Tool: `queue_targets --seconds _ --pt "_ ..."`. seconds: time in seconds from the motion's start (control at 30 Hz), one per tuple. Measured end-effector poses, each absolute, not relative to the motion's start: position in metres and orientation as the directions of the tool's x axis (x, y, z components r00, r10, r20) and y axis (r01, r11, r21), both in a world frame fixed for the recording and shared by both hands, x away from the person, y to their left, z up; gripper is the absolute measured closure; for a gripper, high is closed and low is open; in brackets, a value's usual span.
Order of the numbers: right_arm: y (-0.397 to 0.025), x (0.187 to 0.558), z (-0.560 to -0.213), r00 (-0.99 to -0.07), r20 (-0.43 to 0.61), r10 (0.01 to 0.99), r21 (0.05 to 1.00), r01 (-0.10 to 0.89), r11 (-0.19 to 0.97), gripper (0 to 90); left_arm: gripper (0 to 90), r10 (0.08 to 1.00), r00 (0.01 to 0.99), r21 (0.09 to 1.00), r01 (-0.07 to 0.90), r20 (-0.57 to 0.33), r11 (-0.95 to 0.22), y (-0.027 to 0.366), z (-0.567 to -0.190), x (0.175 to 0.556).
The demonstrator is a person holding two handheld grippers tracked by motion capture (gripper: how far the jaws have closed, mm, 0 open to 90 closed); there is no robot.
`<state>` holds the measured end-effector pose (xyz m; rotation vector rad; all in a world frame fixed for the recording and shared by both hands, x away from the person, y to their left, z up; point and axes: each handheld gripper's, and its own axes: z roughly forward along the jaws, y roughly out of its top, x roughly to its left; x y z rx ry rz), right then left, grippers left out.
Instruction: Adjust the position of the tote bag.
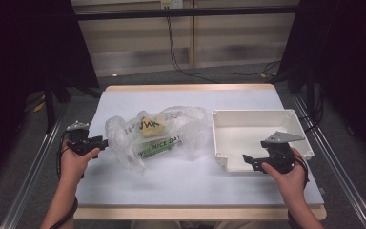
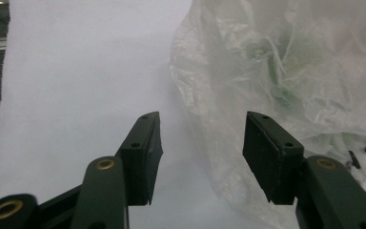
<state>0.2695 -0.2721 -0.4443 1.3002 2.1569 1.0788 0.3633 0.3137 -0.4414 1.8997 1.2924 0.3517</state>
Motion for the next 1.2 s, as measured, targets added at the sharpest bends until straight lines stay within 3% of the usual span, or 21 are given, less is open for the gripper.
queue_targets --seconds 0.47,0.77,0.93,1.03,1.2 --pt "-0.273 0.268 -0.443 -0.483 0.052 0.874 0.784 0.562 0.265 11.2 43.3 0.837 0.513 0.734 0.639 -0.187 -0.228 0.295 -0.453 0.324" --pt "-0.271 0.267 -0.444 -0.489 0.049 0.871 0.779 0.565 0.274 11.2 38.1 0.824 0.537 0.742 0.625 -0.183 -0.243 0.274 -0.463 0.32" --pt "-0.271 0.267 -0.444 -0.491 0.05 0.87 0.78 0.563 0.272 11.2 51.0 0.831 0.51 0.744 0.639 -0.222 -0.194 0.27 -0.473 0.325" --pt "-0.272 0.267 -0.444 -0.493 0.047 0.869 0.782 0.559 0.275 11.3 73.9 0.835 0.491 0.727 0.664 -0.247 -0.175 0.27 -0.475 0.327" --pt "-0.272 0.268 -0.445 -0.492 0.048 0.869 0.779 0.563 0.275 11.3 89.1 0.834 0.483 0.707 0.687 -0.268 -0.171 0.273 -0.474 0.329"
